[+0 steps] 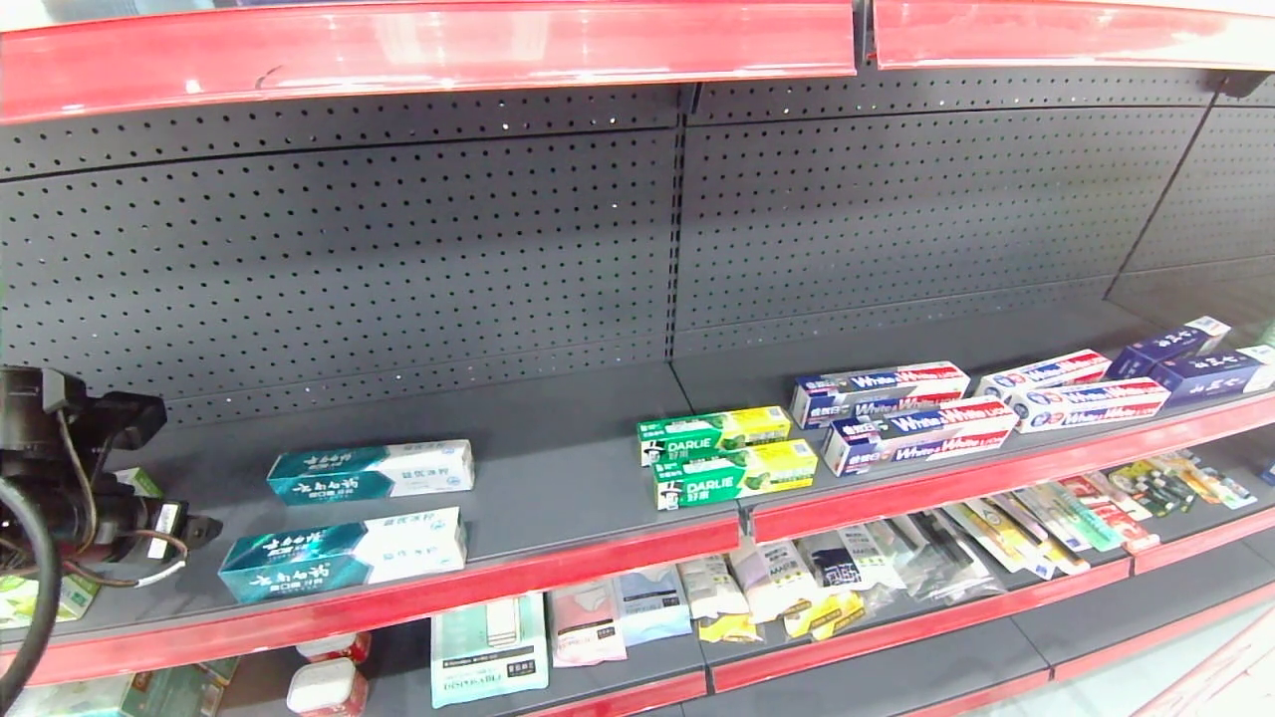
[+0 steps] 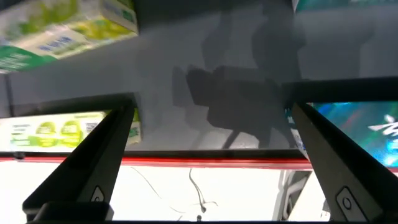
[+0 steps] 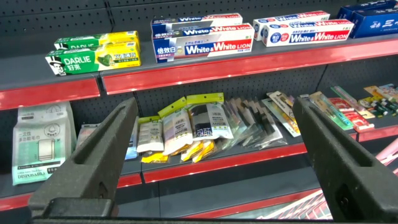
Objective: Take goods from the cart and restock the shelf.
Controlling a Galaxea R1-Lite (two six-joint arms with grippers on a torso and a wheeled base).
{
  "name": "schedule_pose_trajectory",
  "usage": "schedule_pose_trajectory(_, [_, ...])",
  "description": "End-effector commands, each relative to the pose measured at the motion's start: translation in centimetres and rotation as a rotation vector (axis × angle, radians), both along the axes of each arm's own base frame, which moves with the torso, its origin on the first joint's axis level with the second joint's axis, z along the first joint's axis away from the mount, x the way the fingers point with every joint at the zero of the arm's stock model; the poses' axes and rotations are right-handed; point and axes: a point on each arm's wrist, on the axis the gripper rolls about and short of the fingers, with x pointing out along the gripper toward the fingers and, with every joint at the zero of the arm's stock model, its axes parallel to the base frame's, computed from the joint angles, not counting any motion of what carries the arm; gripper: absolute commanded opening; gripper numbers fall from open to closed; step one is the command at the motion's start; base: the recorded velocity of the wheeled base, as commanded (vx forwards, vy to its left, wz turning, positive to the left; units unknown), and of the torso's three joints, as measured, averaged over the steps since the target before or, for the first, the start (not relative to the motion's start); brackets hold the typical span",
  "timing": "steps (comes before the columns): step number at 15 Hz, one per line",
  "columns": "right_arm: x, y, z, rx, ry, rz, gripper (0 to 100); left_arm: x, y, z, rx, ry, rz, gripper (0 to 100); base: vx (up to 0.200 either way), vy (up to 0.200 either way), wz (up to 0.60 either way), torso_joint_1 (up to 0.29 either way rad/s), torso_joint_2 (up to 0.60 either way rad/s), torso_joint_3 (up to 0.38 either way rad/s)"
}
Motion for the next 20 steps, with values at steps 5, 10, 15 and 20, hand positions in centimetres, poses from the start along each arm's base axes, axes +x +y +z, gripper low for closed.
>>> schedule_pose_trajectory(5, [0.0, 0.0, 0.0, 0.0, 0.0, 0.001, 100, -16.3, -7.8, 3.2, -0.045, -0.436, -0.202, 100, 0.0, 0.0, 0.0, 0.0, 0.0, 0.0])
schedule_pose_trajectory(10, [0.0, 0.0, 0.0, 0.0, 0.0, 0.001, 100, -22.1, -8.8, 2.4, -0.164, -0.682, -0.214, 100, 0.0, 0.0, 0.0, 0.0, 0.0, 0.0])
schedule_pose_trajectory(15, [0.0, 0.0, 0.0, 0.0, 0.0, 0.001, 100, -25.8, -9.1, 1.0, -0.259, -0.765, -0.224, 100, 0.0, 0.0, 0.0, 0.0, 0.0, 0.0])
schedule_pose_trajectory(20, [0.0, 0.0, 0.0, 0.0, 0.0, 0.001, 100, -27.4, -9.2, -2.6, -0.277, -0.74, -0.254, 100, 0.0, 0.0, 0.0, 0.0, 0.0, 0.0])
